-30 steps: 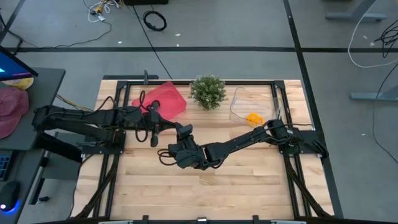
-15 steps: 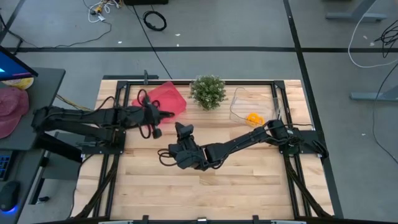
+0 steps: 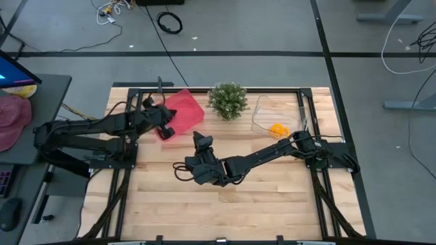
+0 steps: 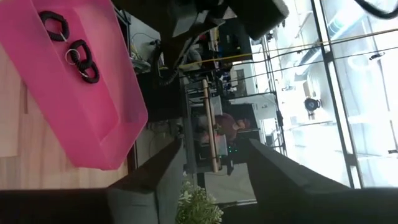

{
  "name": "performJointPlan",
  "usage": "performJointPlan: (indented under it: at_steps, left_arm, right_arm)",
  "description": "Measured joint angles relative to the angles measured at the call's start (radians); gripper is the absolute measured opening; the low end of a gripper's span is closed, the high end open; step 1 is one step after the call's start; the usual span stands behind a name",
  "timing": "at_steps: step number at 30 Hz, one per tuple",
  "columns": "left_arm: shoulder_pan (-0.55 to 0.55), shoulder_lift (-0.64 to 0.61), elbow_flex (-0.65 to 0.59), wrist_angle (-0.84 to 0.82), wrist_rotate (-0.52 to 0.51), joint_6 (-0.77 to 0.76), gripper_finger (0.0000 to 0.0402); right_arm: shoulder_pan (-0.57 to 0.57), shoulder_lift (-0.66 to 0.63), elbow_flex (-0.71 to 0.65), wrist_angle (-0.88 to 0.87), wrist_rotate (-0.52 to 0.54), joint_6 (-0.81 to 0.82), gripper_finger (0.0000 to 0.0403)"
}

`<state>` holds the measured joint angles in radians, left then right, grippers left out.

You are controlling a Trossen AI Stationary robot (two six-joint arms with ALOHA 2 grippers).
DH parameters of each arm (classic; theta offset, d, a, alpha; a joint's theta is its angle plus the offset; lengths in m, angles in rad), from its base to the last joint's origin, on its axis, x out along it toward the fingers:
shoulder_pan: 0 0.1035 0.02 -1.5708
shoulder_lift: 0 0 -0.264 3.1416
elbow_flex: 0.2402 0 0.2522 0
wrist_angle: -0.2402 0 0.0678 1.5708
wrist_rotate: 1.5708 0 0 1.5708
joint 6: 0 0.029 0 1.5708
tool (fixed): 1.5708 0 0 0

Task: Sort spring keychains
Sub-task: Put the black spring keychain into the red bin, then return to Home Position

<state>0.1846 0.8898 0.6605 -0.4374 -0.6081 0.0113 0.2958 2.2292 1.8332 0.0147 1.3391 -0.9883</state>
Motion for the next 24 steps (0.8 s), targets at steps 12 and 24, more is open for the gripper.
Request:
performJointPlan:
  at_steps: [12,24]
  left_arm:
    - [0.076,0.0,0.0,-0.077,-0.05,-0.034,0.0116]
    - [0.075,0.0,0.0,-0.057,-0.049,-0.027,0.0152]
  right_arm:
    - [0.0,0.0,0.0,0.0,0.0,-0.001,0.018]
    - [-0.001,0.0,0.0,-0.002,-0.04,-0.128,0.018]
